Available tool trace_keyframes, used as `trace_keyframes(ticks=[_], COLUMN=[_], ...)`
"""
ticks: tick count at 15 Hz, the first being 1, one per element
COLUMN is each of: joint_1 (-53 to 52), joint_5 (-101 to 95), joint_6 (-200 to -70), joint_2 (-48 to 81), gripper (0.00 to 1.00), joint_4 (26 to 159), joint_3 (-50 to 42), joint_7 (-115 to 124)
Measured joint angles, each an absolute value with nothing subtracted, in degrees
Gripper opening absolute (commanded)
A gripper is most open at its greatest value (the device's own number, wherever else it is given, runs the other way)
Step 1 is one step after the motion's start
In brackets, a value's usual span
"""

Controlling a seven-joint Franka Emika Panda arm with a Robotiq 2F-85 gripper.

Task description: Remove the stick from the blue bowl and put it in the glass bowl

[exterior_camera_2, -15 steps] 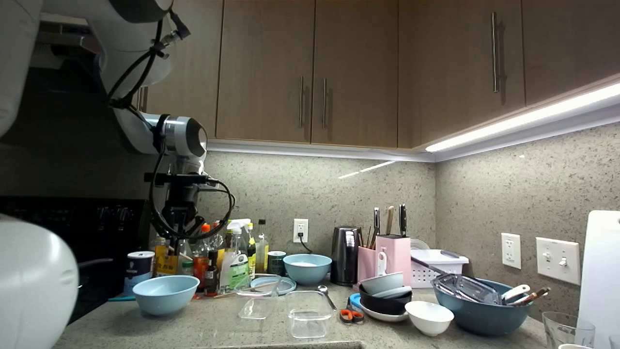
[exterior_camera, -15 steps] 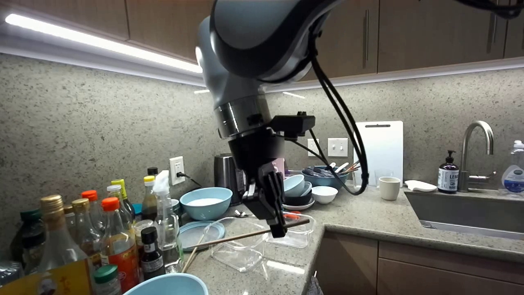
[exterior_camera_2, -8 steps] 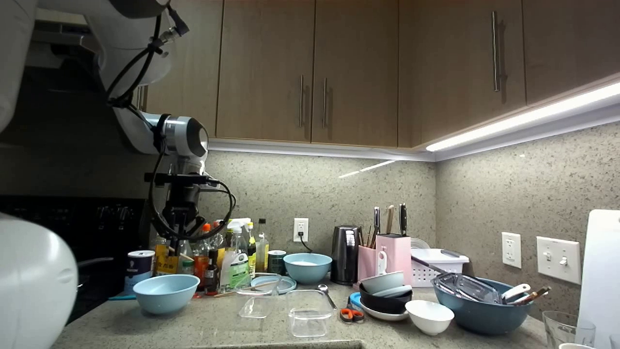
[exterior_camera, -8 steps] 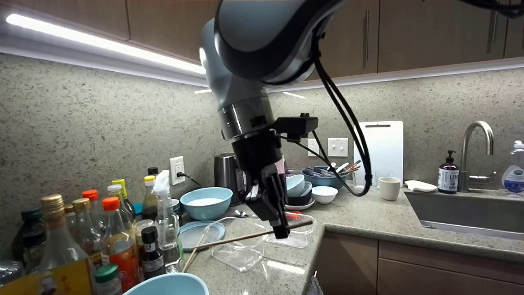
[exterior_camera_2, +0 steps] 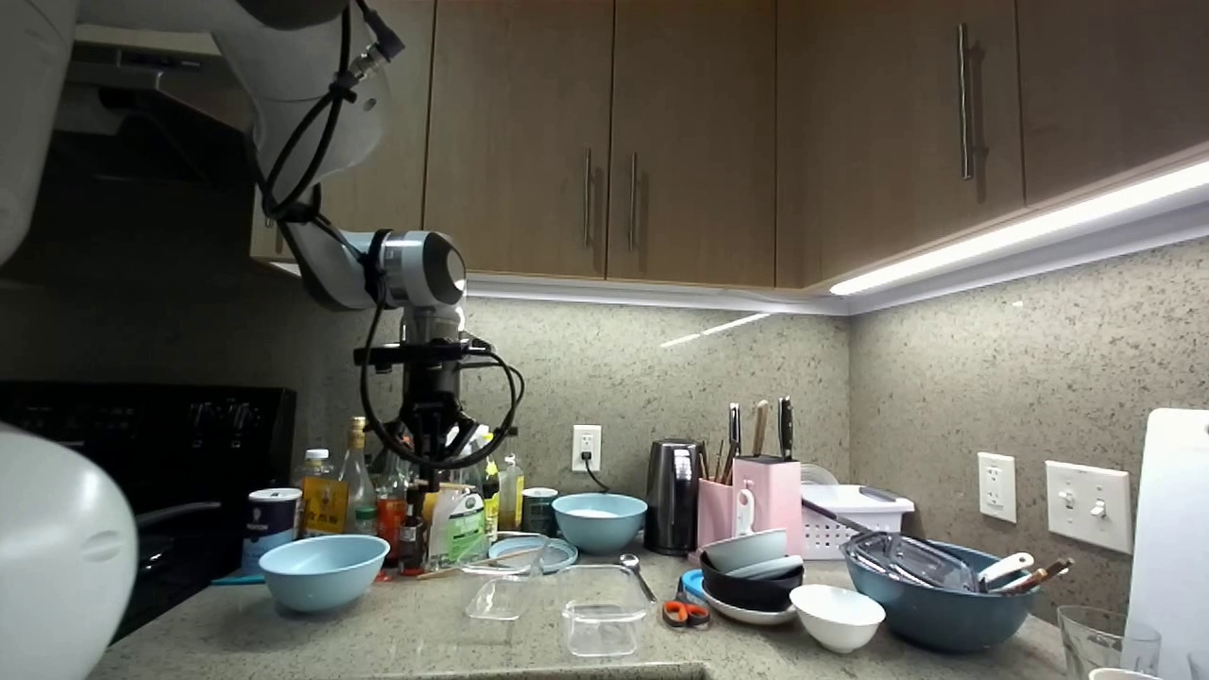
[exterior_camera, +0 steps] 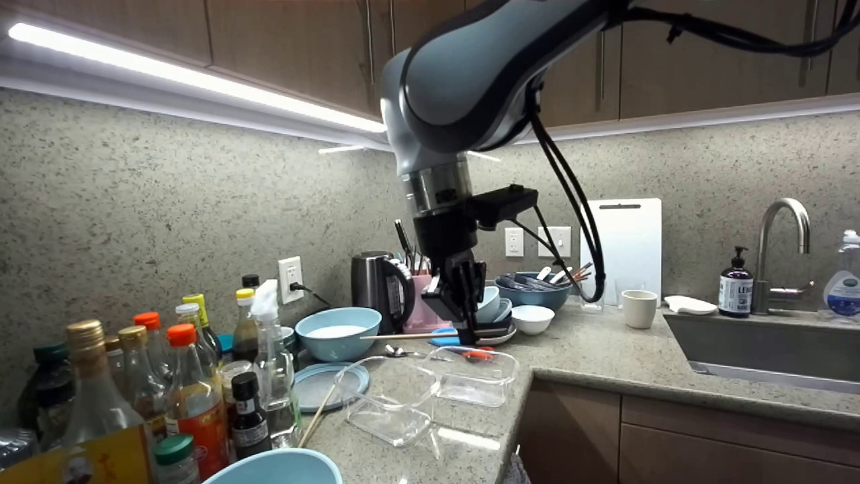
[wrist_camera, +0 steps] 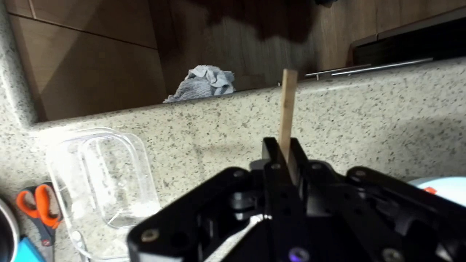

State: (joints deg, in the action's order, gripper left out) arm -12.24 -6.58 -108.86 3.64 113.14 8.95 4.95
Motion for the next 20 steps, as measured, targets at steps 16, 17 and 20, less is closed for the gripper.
trace_keyframes(ticks=[16, 17, 20], joint_1=[-11.9, -12.1, -12.5], joint_5=[-9.7, -9.8, -9.9], joint_6=[-120.3, -120.3, -120.3], joint_2=[16.3, 17.1, 19.6], gripper=[0.07, 0.07, 0.07], joint_4=[110.3, 109.7, 107.5], joint_3=[7.3, 7.3, 7.3], joint_7=[9.3, 9.3, 8.9])
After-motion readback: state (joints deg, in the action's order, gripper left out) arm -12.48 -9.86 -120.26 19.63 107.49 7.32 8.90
